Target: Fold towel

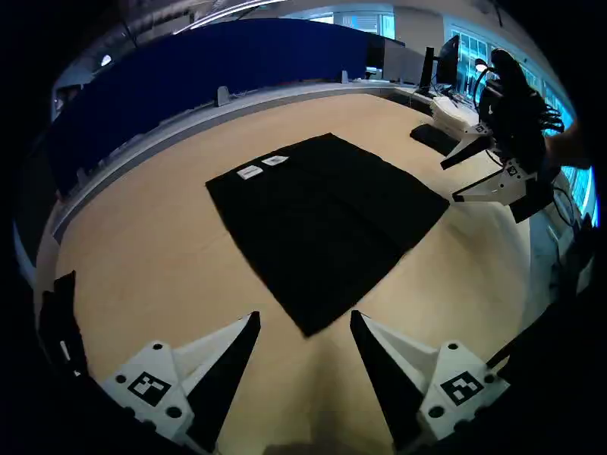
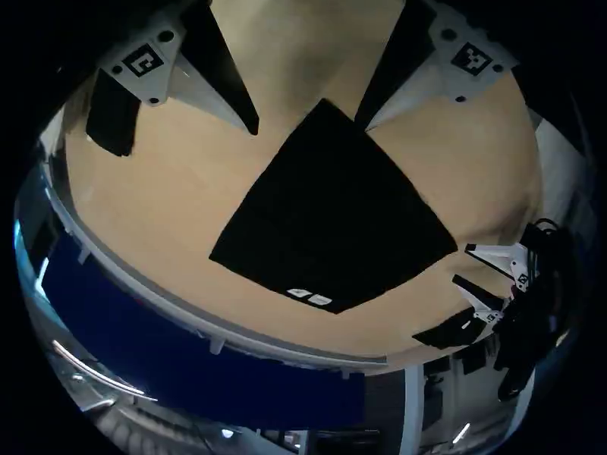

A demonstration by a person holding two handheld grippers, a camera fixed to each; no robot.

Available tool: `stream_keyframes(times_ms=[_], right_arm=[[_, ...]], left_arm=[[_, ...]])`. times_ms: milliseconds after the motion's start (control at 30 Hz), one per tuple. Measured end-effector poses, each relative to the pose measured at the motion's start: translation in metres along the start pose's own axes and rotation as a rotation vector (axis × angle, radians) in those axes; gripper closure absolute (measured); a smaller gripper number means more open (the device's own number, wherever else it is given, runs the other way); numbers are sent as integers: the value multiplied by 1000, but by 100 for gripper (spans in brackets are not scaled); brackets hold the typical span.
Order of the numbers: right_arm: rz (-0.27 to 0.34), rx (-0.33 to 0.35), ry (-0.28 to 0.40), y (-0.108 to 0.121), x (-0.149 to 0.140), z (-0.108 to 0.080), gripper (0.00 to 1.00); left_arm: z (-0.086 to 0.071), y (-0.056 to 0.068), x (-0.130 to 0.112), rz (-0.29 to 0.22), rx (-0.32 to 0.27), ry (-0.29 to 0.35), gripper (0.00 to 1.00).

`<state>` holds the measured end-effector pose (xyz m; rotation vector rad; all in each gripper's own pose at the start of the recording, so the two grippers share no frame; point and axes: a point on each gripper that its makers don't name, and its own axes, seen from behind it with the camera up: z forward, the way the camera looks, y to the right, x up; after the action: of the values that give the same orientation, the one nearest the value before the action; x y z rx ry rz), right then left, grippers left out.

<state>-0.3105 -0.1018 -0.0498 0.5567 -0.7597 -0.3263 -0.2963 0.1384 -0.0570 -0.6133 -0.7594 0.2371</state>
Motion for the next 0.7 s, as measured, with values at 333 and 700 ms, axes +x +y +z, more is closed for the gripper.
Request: stream_keyframes(times_ms=[333, 700], right_arm=[[8, 18, -54, -3, -19, 13, 4], [24, 37, -58, -7, -24, 17, 20]], left_arm=[[15, 3, -11, -13, -21, -59, 13], [18, 3, -16, -2, -22, -109, 21]])
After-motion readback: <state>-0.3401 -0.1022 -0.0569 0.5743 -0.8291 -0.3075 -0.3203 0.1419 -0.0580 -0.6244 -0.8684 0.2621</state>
